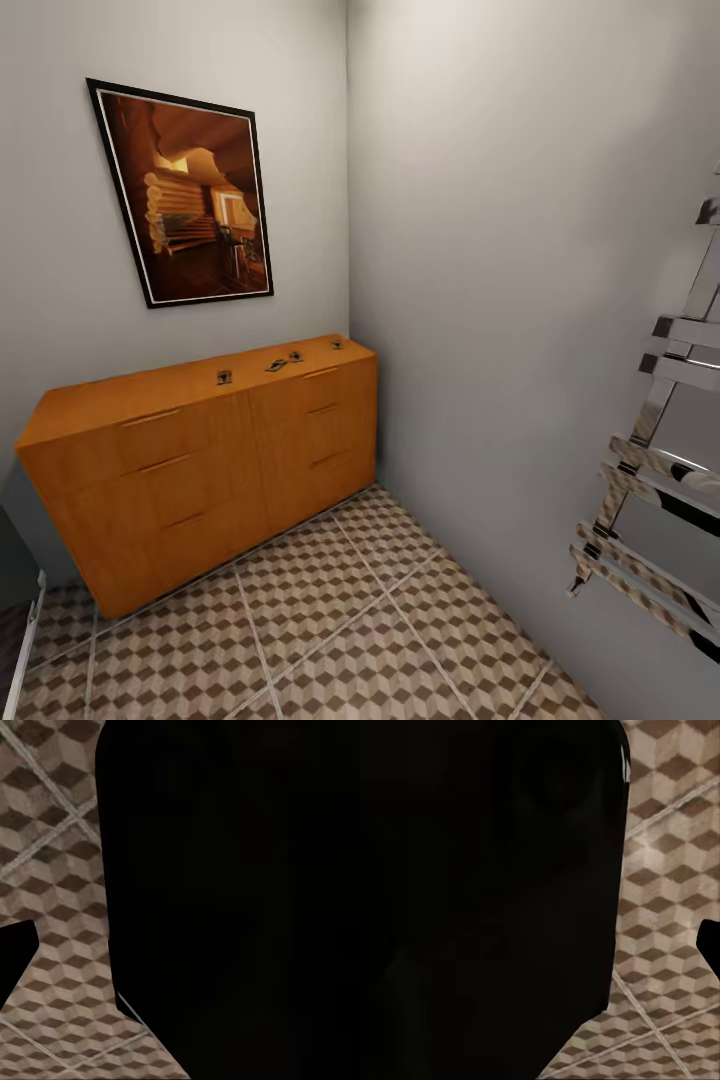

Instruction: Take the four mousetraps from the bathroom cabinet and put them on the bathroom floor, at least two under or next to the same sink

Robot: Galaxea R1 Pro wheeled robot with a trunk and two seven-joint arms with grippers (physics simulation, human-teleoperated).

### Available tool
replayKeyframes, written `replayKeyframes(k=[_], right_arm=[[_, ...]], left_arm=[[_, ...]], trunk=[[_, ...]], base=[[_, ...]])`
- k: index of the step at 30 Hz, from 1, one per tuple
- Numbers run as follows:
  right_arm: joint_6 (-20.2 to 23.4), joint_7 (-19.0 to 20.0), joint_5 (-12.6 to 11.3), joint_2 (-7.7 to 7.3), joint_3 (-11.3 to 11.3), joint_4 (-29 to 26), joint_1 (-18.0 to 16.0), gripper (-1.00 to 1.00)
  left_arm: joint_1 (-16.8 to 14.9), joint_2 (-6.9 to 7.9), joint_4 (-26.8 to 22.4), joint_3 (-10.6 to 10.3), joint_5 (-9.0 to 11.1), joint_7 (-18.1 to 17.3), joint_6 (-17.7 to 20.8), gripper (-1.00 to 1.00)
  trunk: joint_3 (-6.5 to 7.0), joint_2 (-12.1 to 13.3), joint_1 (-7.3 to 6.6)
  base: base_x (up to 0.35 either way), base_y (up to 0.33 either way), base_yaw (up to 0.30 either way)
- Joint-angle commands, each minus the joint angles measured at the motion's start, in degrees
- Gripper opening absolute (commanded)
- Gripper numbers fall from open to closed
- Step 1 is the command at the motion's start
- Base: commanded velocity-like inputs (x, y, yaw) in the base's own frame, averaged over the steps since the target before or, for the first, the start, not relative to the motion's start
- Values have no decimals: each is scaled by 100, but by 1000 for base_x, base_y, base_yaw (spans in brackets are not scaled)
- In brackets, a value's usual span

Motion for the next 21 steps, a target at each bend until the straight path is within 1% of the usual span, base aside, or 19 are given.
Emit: replayKeyframes(k=[1,2,9,13,21], right_arm=[[-33,-9,26,33,9,-33,-34,100],[-52,-9,26,46,9,-66,-53,100],[-63,-9,26,54,11,-237,-53,100],[-176,-9,26,76,21,-366,-53,100],[-235,-9,26,66,21,-625,-53,100]], left_arm=[[-34,18,-33,33,-10,9,-19,100],[-52,16,-66,61,-10,9,-19,100],[-52,11,-249,57,-9,9,-36,100],[-52,14,-349,40,2,9,-165,100],[-52,16,-394,36,1,9,-422,100]], trunk=[[-3,-3,0],[-3,-3,0],[-3,-3,0],[-3,-3,0],[-3,-3,0]], base=[[0,0,0],[0,0,0],[0,0,0],[0,0,0],[0,0,0]])
